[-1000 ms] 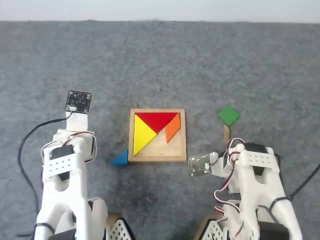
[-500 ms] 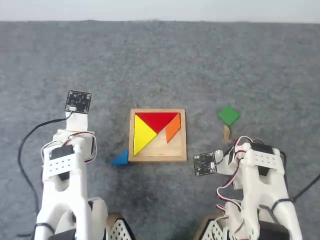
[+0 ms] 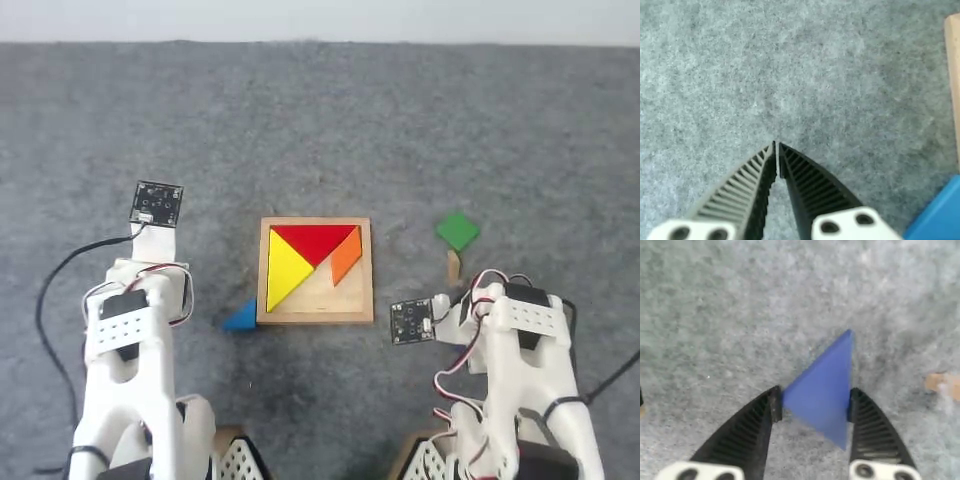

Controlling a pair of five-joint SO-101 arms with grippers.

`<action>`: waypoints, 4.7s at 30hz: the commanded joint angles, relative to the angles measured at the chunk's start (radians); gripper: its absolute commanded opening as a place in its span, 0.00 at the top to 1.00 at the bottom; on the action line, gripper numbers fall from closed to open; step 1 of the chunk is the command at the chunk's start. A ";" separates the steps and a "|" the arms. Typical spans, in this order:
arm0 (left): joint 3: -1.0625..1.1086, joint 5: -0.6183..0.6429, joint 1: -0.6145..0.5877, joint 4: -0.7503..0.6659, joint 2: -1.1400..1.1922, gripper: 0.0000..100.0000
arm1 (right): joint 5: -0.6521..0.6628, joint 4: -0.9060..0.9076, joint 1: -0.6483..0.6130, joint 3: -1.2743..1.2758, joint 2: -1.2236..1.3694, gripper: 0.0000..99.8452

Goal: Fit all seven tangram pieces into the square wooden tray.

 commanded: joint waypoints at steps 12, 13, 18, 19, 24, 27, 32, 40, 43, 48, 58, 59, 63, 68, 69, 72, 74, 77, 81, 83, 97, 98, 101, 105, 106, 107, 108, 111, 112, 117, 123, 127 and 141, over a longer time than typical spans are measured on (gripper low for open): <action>-0.004 -0.012 -0.003 -0.020 -0.031 0.98 | -0.157 0.160 -0.073 -0.150 -0.008 0.90; -0.004 -0.012 -0.003 -0.020 -0.031 0.98 | -0.157 0.217 -0.088 -0.187 -0.008 0.90; -0.004 -0.012 -0.003 -0.020 -0.031 0.98 | -0.135 0.493 -0.173 -0.402 -0.008 0.90; -0.004 -0.012 -0.003 -0.020 -0.031 0.98 | -0.127 0.545 -0.199 -0.450 -0.008 0.90; -0.004 -0.012 -0.003 -0.018 -0.032 0.98 | -0.101 0.662 -0.400 -0.597 0.002 0.90; -0.004 -0.012 -0.003 -0.018 -0.032 0.98 | -0.107 0.605 -0.545 -0.597 0.005 0.90; -0.004 -0.012 -0.003 -0.018 -0.032 0.98 | -0.107 0.460 -0.691 -0.597 0.093 0.90; -0.004 -0.012 -0.003 -0.018 -0.032 0.98 | -0.157 0.329 -0.771 -0.736 0.389 0.90; -0.004 -0.012 -0.002 -0.018 -0.031 0.98 | -0.157 0.331 -0.786 -0.812 0.470 0.90; -0.004 -0.012 -0.002 -0.018 -0.031 0.98 | -0.157 0.326 -0.820 -0.899 0.575 0.90; -0.004 -0.012 -0.002 -0.020 -0.031 0.98 | -0.153 0.321 -0.823 -1.020 0.740 0.89; -0.004 -0.012 -0.002 -0.020 -0.031 0.98 | -0.153 0.321 -0.823 -1.026 0.746 0.89; -0.004 -0.012 -0.002 -0.020 -0.031 0.98 | -0.153 0.320 -0.814 -1.028 0.751 0.82; -0.004 -0.012 -0.002 -0.020 -0.031 0.98 | -0.133 0.331 -0.779 -1.023 0.750 0.77; -0.004 -0.012 -0.002 -0.020 -0.031 0.98 | -0.133 0.332 -0.773 -1.023 0.750 0.77; -0.004 -0.012 -0.002 -0.020 -0.031 0.98 | -0.130 0.372 -0.763 -1.025 0.742 0.77; -0.004 -0.012 -0.002 -0.020 -0.031 0.98 | -0.130 0.384 -0.762 -1.028 0.742 0.77; -0.004 -0.012 -0.002 -0.020 -0.031 0.98 | -0.132 0.386 -0.757 -1.030 0.742 0.77; -0.004 -0.012 -0.002 -0.020 -0.031 0.98 | -0.152 0.397 -0.756 -1.063 0.742 0.77; -0.004 -0.012 -0.002 -0.020 -0.031 0.98 | -0.206 0.397 -0.756 -1.092 0.731 0.77; -0.004 -0.012 -0.002 -0.020 -0.034 0.98 | -0.733 0.094 -0.880 -1.076 0.730 0.98; -0.004 -0.012 -0.003 -0.020 -0.034 0.98 | -0.773 0.068 -0.892 -1.077 0.751 0.98; -0.004 -0.012 -0.003 -0.020 -0.034 0.98 | -0.813 0.038 -0.903 -1.077 0.794 0.98; -0.004 -0.012 -0.003 -0.020 -0.034 0.98 | -0.810 0.045 -0.895 -1.077 0.799 0.98; -0.004 -0.012 -0.003 -0.020 -0.034 0.98 | -0.809 0.058 -0.885 -1.077 0.799 0.98; -0.004 -0.012 -0.003 -0.020 -0.034 0.98 | -0.807 0.076 -0.878 -1.080 0.797 0.98; -0.004 -0.012 -0.003 -0.020 -0.034 0.98 | -0.802 0.102 -0.872 -1.089 0.797 0.98; -0.004 -0.012 -0.003 -0.020 -0.034 0.98 | -0.726 0.237 -0.863 -1.108 0.805 0.98; -0.004 -0.012 -0.003 -0.020 -0.034 0.98 | -0.697 0.280 -0.860 -1.109 0.805 0.98; -0.004 -0.012 -0.003 -0.020 -0.034 0.98 | -0.667 0.367 -0.814 -1.108 0.799 0.98; -0.004 -0.012 -0.003 -0.020 -0.034 0.98 | -0.672 0.366 -0.794 -1.175 0.797 0.98; -0.004 -0.012 -0.003 -0.020 -0.034 0.98 | -0.720 0.374 -0.788 -1.269 0.796 0.98; -0.004 -0.012 -0.003 -0.020 -0.034 0.98 | -1.023 0.363 -0.719 -1.324 0.809 0.76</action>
